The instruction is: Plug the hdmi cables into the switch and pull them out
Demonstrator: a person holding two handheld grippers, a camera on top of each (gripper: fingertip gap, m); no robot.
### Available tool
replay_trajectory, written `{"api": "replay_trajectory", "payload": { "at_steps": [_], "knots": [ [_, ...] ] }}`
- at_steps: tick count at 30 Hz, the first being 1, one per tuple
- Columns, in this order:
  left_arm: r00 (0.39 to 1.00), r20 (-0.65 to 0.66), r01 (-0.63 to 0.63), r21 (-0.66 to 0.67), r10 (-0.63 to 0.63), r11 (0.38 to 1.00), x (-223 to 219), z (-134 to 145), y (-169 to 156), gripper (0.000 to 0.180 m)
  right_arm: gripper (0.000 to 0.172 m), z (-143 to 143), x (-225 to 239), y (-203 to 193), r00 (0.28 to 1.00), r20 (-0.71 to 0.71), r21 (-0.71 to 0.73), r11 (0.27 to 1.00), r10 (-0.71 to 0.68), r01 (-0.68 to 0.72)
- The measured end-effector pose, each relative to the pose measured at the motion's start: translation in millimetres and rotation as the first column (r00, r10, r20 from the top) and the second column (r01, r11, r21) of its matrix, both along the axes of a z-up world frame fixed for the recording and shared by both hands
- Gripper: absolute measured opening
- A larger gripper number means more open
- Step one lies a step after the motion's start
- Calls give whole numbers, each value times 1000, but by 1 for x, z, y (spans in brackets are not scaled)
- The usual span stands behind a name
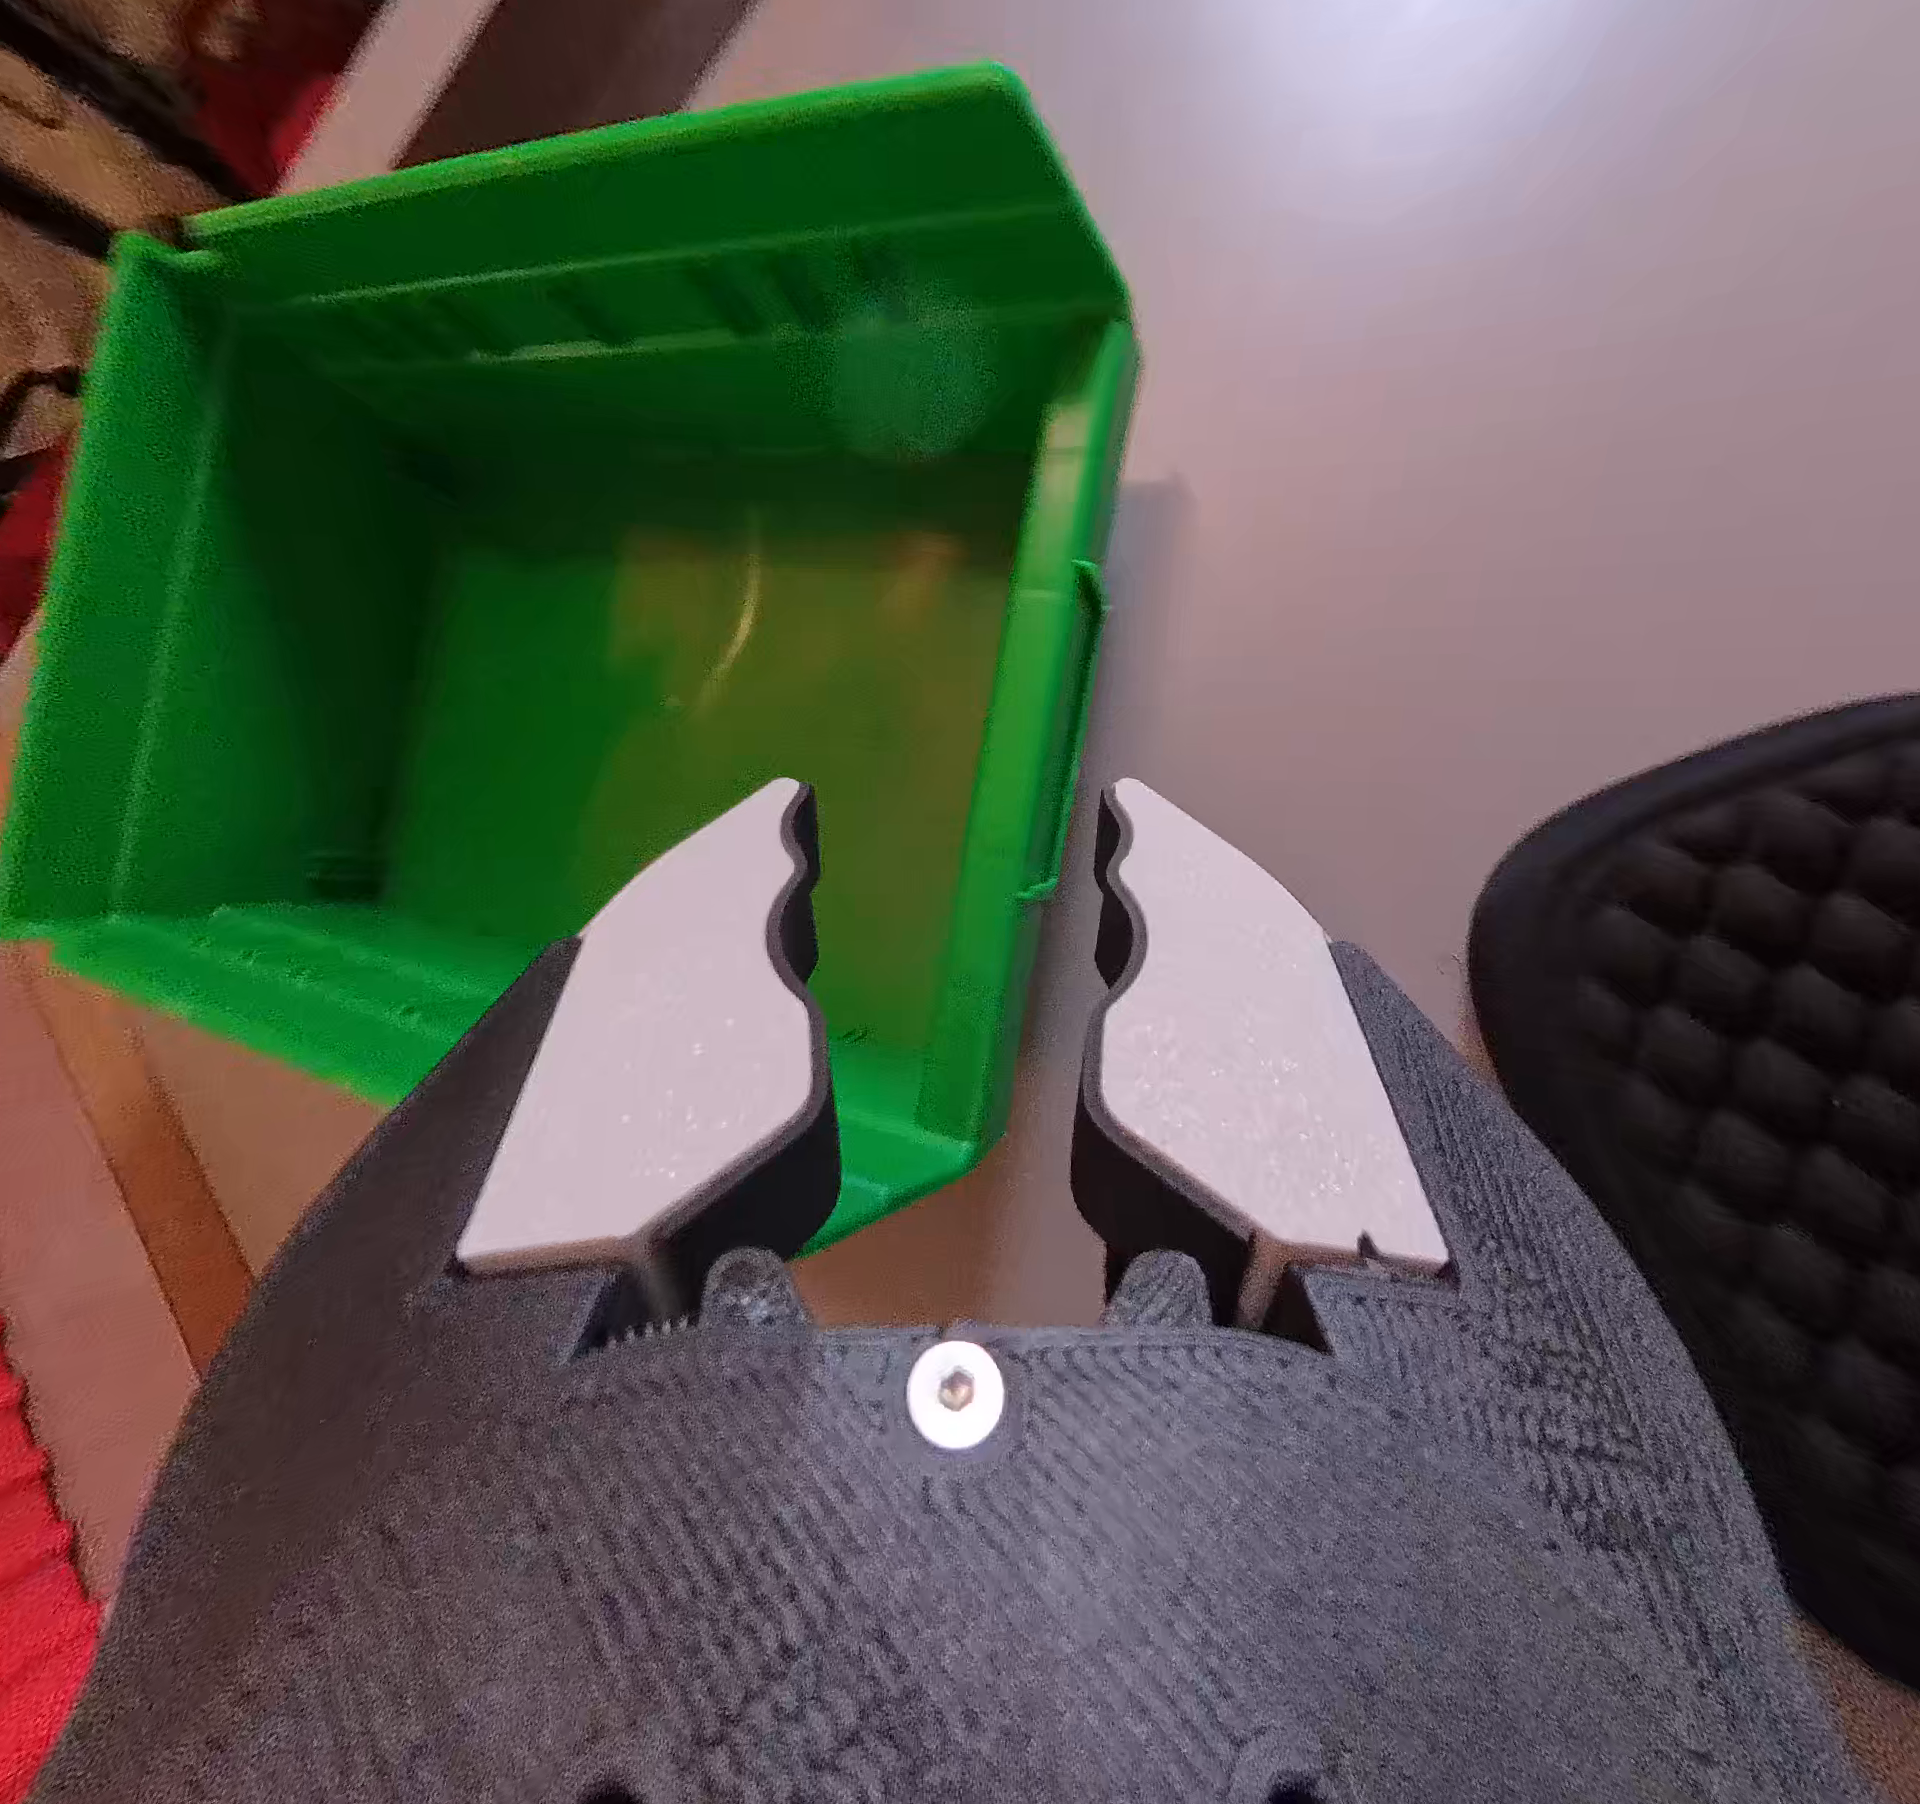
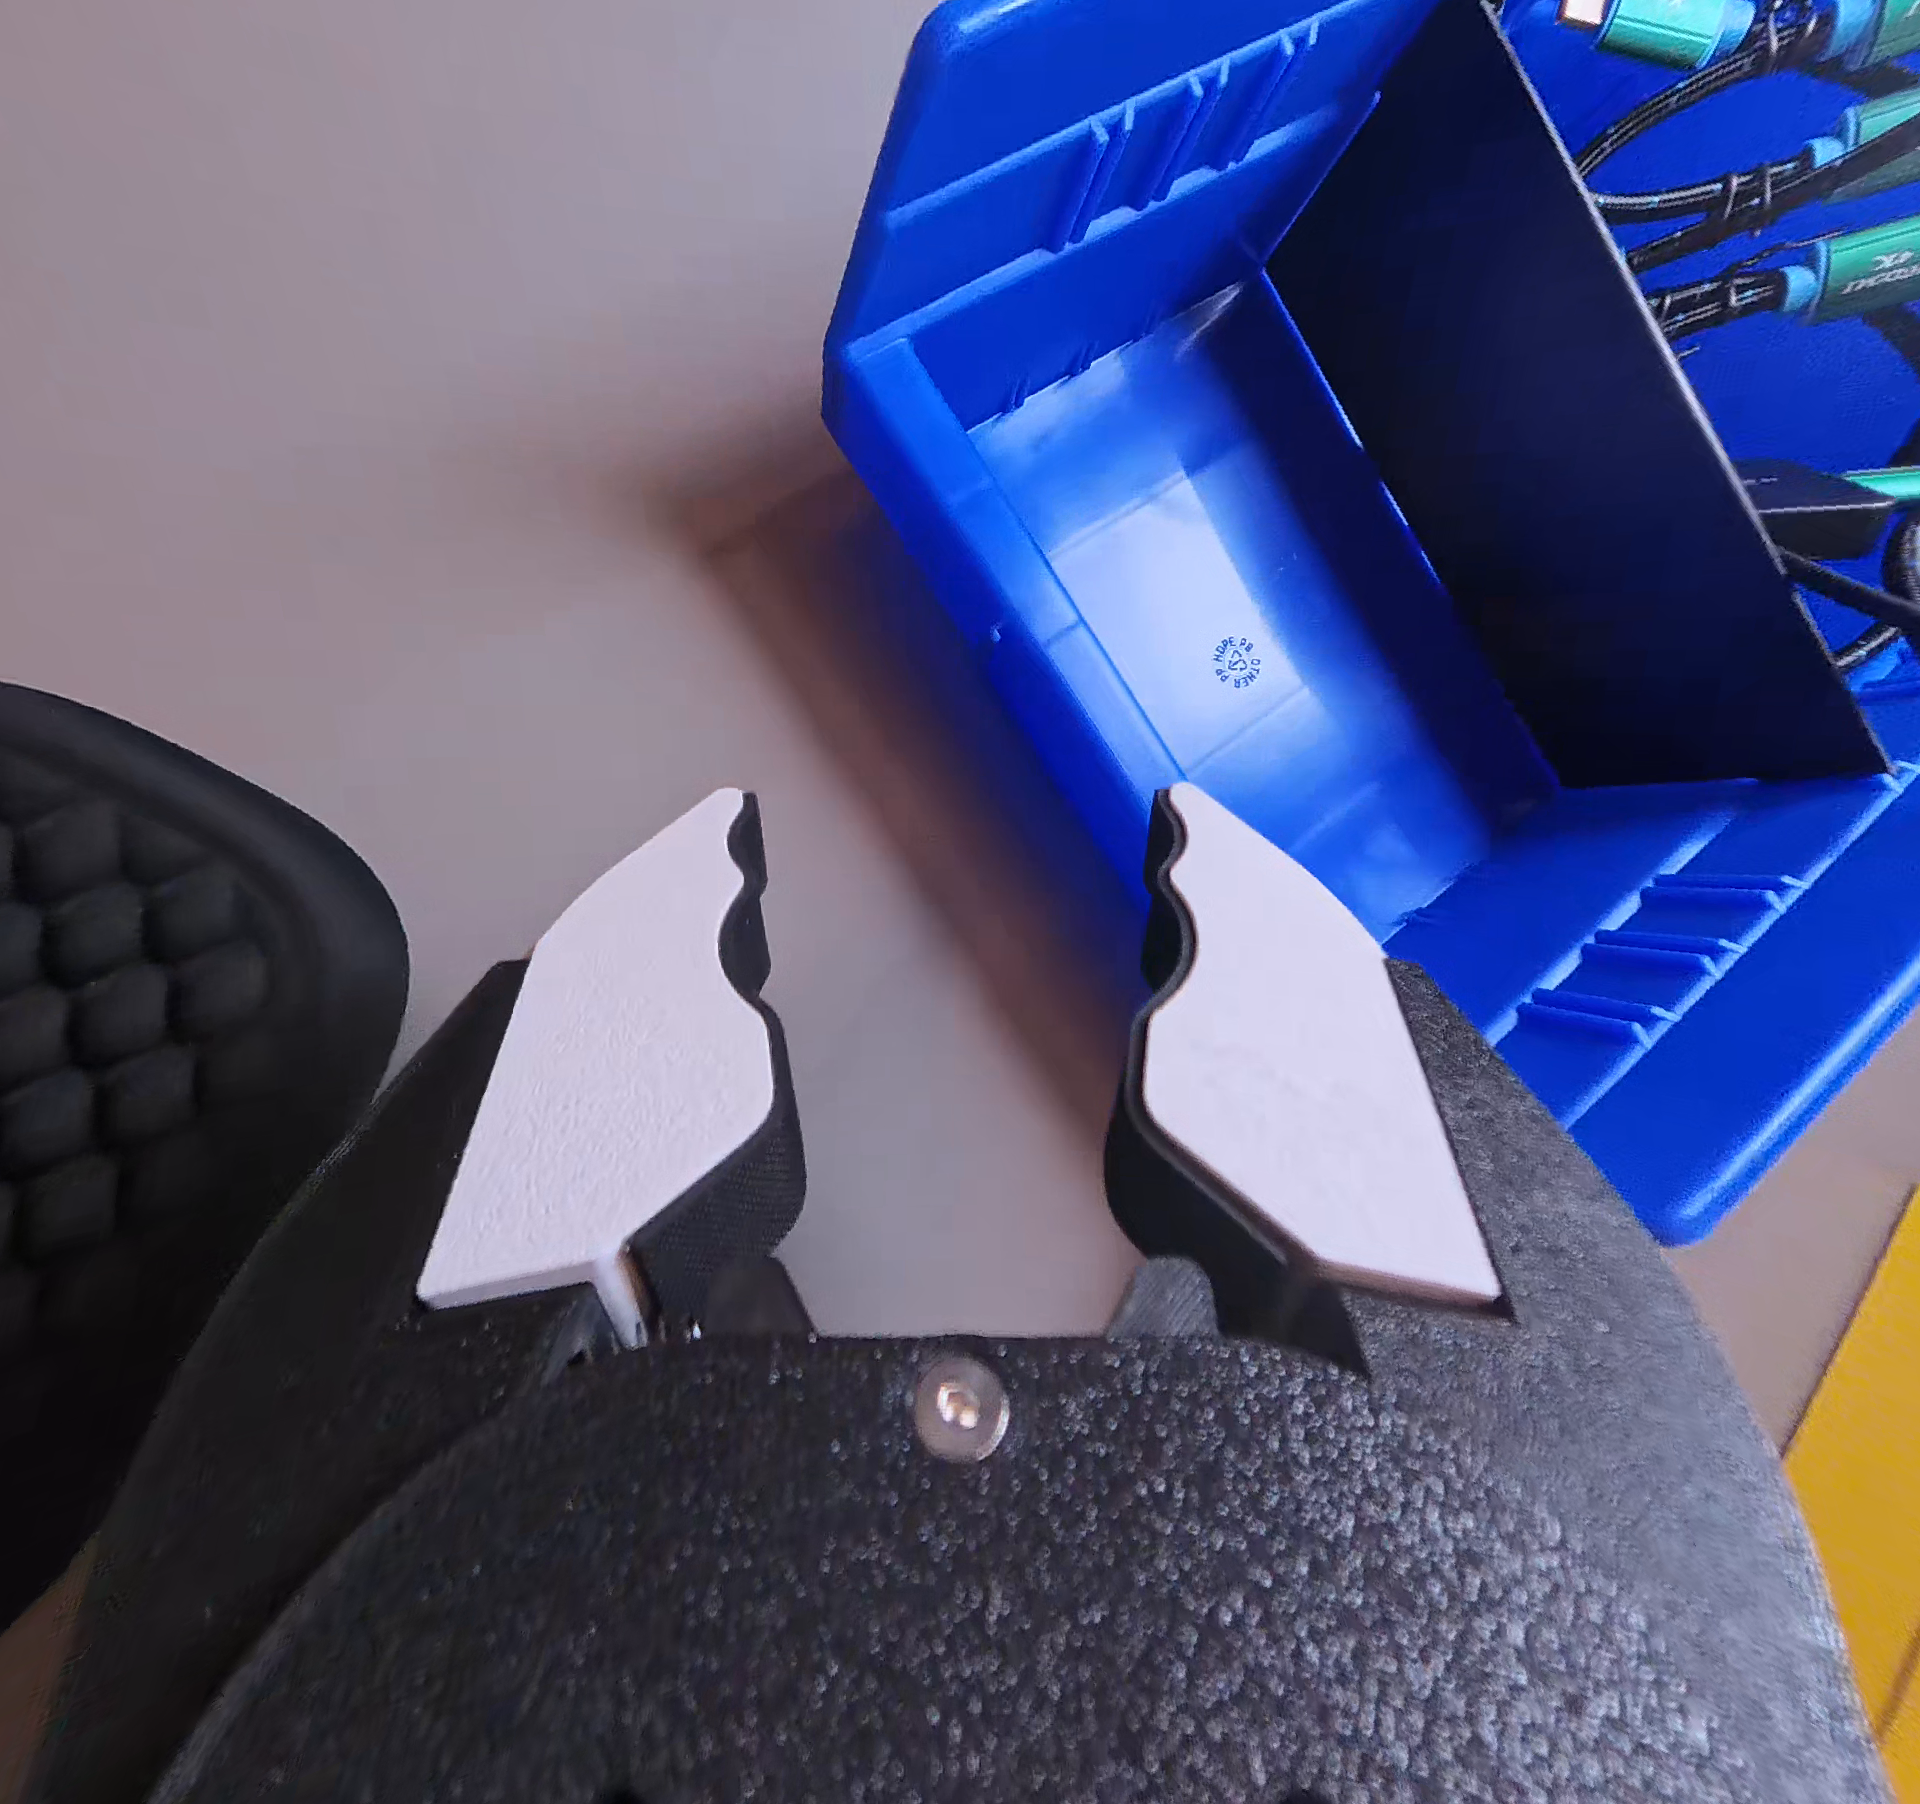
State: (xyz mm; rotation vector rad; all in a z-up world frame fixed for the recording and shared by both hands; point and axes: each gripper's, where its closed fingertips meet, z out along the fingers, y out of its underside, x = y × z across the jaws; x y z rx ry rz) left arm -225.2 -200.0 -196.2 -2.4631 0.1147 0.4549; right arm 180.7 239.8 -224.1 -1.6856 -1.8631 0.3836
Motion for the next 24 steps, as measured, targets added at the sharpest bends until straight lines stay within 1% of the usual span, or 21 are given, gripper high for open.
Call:
{"api": "replay_trajectory", "payload": {
  "at_steps": [1,2,4,6,7,8,9,10,12,14,17,18,19,20,21,23,24],
  "knots": [
    [999,13,45,-51,-44,998,6,-8,5,52,71,-1,0,0,1000,9,7,1000,4,-4],
    [997,25,80,-101,-78,992,11,-16,11,52,71,-2,0,0,1000,19,12,1000,9,-9],
    [995,10,95,-242,-95,966,9,-39,18,54,72,-5,-1,0,999,51,34,999,19,-21],
    [995,-45,65,-418,-92,906,-4,-65,14,57,72,-8,-2,2,995,92,64,997,27,-33],
    [992,-73,55,-493,-104,868,-11,-76,10,51,72,-9,-2,3,993,113,77,996,31,-40],
    [987,-107,45,-525,-119,850,-16,-83,11,32,72,-11,-2,4,990,137,89,995,37,-49],
    [984,-122,46,-514,-127,856,-17,-83,15,31,72,-13,-1,5,986,161,103,993,42,-59],
    [988,-96,60,-491,-122,869,-11,-83,18,29,71,-14,1,7,982,186,117,991,46,-68],
    [981,-57,139,-460,-186,877,13,-84,21,29,70,-15,3,13,971,231,153,984,54,-91],
    [961,-52,218,-456,-271,863,42,-84,22,29,70,-19,3,15,958,278,165,978,77,-127],
    [907,-28,365,-445,-420,818,89,-84,33,29,70,-28,-5,19,928,352,204,958,122,-203],
    [887,-23,404,-443,-460,800,103,-84,40,29,67,-31,-10,21,919,373,226,948,129,-225],
    [867,-26,436,-444,-497,783,114,-84,48,29,56,-33,-15,24,912,390,269,932,126,-244],
    [848,-34,462,-444,-530,768,122,-84,58,29,39,-32,-22,29,909,400,336,904,116,-263],
    [827,-49,485,-442,-561,754,128,-83,68,29,29,-30,-28,32,902,418,398,870,109,-290],
    [777,-103,529,-426,-621,734,134,-81,92,30,29,-29,-37,30,883,456,443,833,108,-331],
    [762,-139,536,-412,-632,737,134,-79,102,31,29,-29,-41,27,882,459,458,820,112,-342]
  ]
}}
